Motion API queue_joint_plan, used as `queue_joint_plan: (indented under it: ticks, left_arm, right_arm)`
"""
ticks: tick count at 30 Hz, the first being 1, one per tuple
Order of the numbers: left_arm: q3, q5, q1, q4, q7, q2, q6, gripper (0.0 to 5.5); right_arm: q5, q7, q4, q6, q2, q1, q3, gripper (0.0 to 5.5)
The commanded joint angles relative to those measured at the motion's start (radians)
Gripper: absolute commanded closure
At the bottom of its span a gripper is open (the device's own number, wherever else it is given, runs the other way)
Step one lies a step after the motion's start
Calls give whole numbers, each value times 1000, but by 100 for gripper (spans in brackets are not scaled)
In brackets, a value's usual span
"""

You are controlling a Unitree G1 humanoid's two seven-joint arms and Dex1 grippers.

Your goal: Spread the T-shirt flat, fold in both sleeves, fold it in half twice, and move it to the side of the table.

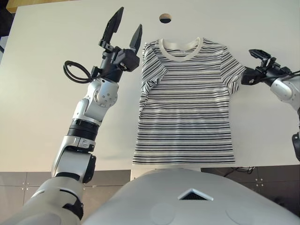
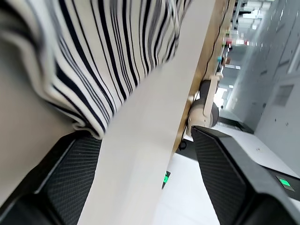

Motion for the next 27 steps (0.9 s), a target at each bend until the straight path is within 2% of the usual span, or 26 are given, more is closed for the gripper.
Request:
queue_joint_plan:
  ticks: [1,5,21,27]
  left_arm:
    - [5,22,3,-1,-22,0,8,261]
    - [4,28,7,2,-24,-4,6,261]
    - [-3,39,9,10,-31,-20,1,257]
    - [2,41,19,6,-29,-25,-3,257]
  right_arm:
    - [11,112,-44,-63,-12,59,40,203]
    - [16,117,-63,-47,-9,68,50,203]
    - [10,48,-14,-20,-6,66,116,526]
    - [57,-17,-32,-24,0,85,71,538]
